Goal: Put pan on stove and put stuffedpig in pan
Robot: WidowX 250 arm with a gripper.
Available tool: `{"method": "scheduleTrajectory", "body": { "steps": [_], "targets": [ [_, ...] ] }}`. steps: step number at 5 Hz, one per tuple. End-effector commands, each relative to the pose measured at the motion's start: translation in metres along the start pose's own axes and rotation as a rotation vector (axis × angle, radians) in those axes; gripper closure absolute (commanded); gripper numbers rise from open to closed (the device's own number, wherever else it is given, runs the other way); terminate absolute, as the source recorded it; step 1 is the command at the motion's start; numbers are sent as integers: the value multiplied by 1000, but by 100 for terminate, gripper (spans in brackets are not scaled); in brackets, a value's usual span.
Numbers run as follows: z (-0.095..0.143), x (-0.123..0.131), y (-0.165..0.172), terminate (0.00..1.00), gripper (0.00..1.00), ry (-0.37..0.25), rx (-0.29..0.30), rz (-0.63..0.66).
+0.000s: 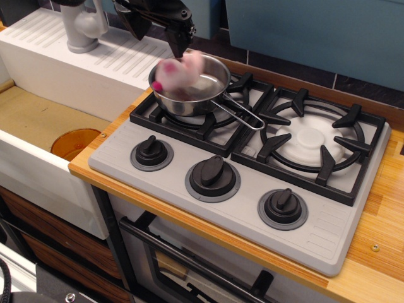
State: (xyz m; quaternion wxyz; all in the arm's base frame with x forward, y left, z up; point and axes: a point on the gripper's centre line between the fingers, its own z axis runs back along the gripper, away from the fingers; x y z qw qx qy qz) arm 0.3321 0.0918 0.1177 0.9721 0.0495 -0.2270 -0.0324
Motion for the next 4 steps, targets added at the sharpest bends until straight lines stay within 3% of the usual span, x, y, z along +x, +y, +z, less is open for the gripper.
{"method": "scheduleTrajectory", "body": {
  "steps": [1,4],
  "targets": [
    [10,11,-2,0,0,-13,20,-9],
    [26,17,-18,0,0,27,25,15]
  ]
}}
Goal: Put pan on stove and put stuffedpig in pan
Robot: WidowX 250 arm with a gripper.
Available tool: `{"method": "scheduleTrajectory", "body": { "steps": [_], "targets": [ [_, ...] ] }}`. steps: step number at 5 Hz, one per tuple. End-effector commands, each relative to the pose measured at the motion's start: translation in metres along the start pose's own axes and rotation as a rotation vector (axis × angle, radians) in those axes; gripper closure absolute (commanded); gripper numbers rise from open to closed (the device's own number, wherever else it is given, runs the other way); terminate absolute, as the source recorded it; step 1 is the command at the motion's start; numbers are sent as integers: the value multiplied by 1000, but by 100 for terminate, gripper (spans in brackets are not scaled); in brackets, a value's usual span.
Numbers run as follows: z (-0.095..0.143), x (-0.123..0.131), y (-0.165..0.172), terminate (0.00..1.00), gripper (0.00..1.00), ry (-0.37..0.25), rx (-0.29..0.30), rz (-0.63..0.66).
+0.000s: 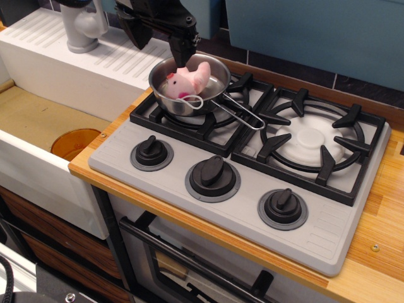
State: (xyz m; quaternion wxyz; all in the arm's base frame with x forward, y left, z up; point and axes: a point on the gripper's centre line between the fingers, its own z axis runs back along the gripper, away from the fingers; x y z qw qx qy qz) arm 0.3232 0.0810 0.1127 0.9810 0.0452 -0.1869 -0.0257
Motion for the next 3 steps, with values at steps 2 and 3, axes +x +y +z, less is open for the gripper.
{"method": "scheduleTrajectory", "body": {
  "steps": [2,3],
  "targets": [
    [44,28,-20,0,0,-20,56,26],
    [47,28,-24,100,0,-36,82,15]
  ]
}}
